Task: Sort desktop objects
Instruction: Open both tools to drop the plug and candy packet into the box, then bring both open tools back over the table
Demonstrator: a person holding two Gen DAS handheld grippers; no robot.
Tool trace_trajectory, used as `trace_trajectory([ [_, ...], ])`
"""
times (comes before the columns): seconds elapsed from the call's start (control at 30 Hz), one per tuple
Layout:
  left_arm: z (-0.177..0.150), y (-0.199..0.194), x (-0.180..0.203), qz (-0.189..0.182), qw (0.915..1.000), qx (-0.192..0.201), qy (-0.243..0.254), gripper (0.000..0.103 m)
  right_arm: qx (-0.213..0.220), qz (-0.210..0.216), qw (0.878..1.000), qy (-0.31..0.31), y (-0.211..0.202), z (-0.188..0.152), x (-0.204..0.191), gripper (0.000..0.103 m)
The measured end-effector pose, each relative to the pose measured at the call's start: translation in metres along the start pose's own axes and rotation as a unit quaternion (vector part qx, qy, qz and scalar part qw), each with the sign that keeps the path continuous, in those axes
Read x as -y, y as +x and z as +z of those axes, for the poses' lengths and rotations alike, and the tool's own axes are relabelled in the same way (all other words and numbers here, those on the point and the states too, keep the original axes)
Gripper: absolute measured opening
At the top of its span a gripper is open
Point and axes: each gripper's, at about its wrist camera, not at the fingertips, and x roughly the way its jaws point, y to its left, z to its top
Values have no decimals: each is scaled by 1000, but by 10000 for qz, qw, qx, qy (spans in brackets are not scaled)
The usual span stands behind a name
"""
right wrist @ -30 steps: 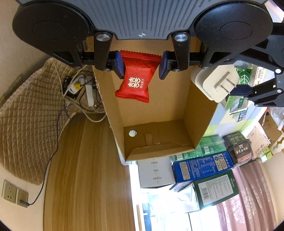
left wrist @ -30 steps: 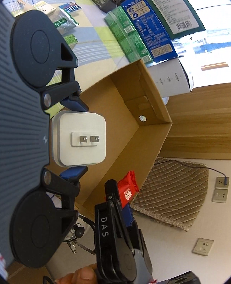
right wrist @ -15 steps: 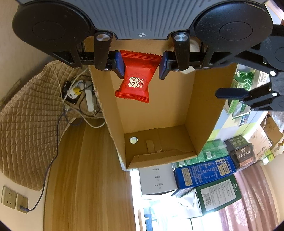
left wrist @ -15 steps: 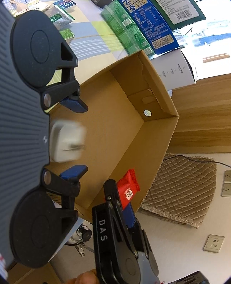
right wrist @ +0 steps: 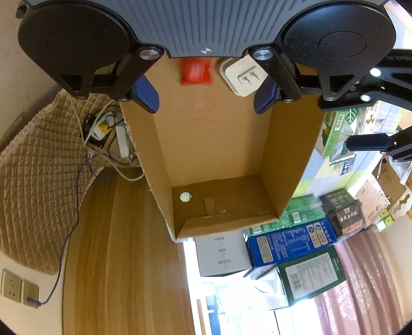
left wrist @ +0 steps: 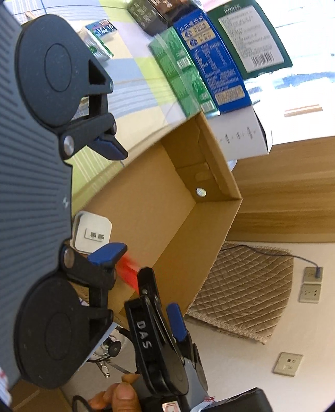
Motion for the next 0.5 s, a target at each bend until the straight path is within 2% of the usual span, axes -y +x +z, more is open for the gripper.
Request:
trace_trajectory([
  [0.17,-11,-20,-16,138,9997,77,-203,71,76,48,10000,-10,-13,-3,-6,80],
  [0.23,-16,-30,-23,228,9993,103,-262,77,119,106,9999,-25,-19,-4,-11,82],
  [0.5,-45,-68,-49,588,9968,138,-525,88,380,416,9980,-292,-48,-7,-55,90],
])
